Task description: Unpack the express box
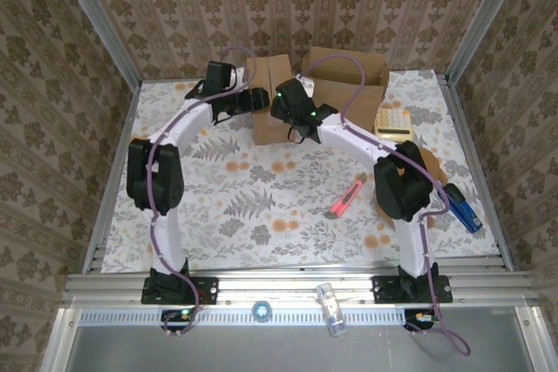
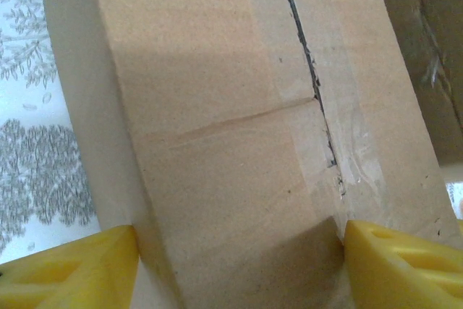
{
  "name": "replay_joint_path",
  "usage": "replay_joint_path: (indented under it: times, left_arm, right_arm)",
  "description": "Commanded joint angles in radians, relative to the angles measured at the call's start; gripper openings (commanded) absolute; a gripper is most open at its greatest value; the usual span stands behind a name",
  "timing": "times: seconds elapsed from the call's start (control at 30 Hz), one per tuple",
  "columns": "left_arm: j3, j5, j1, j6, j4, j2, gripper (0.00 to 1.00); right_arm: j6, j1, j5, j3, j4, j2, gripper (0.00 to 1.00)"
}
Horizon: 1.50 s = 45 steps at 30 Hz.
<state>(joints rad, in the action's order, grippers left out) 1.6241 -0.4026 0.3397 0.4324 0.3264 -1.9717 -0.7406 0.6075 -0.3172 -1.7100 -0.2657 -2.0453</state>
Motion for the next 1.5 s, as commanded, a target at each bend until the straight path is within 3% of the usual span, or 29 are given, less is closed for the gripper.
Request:
replay_joint_path:
  times: [0.0,0.17,0.47,0.77,1.1,1.47]
  left_arm:
    - [-0.099,-0.085,0.083,0.028,0.044,0.073,0.72]
    - [-0.271,-0.052,0.111,0.111,-0.037,0.195,0.72]
    - [-0.477,0.097,0.280,0.182,-0.037,0.430,0.73]
    - [-0.611,0.203,0.430,0.272,-0.045,0.545,0.74]
    - [-0.680,0.313,0.591,0.365,-0.038,0.636,0.75]
    - [-0.698,0.371,0.657,0.403,-0.013,0.679,0.78]
  right_arm:
    - [-0.027,0.029,0.048,0.078,0.024,0.049,0.62]
    - [-0.025,0.036,0.080,0.181,0.044,0.131,0.62]
    - [-0.008,0.085,0.087,0.366,0.043,0.301,0.62]
    - [-0.032,0.137,0.099,0.526,0.045,0.459,0.64]
    - [-0.067,0.206,0.076,0.603,0.016,0.552,0.64]
    - [-0.098,0.250,0.023,0.677,-0.010,0.645,0.68]
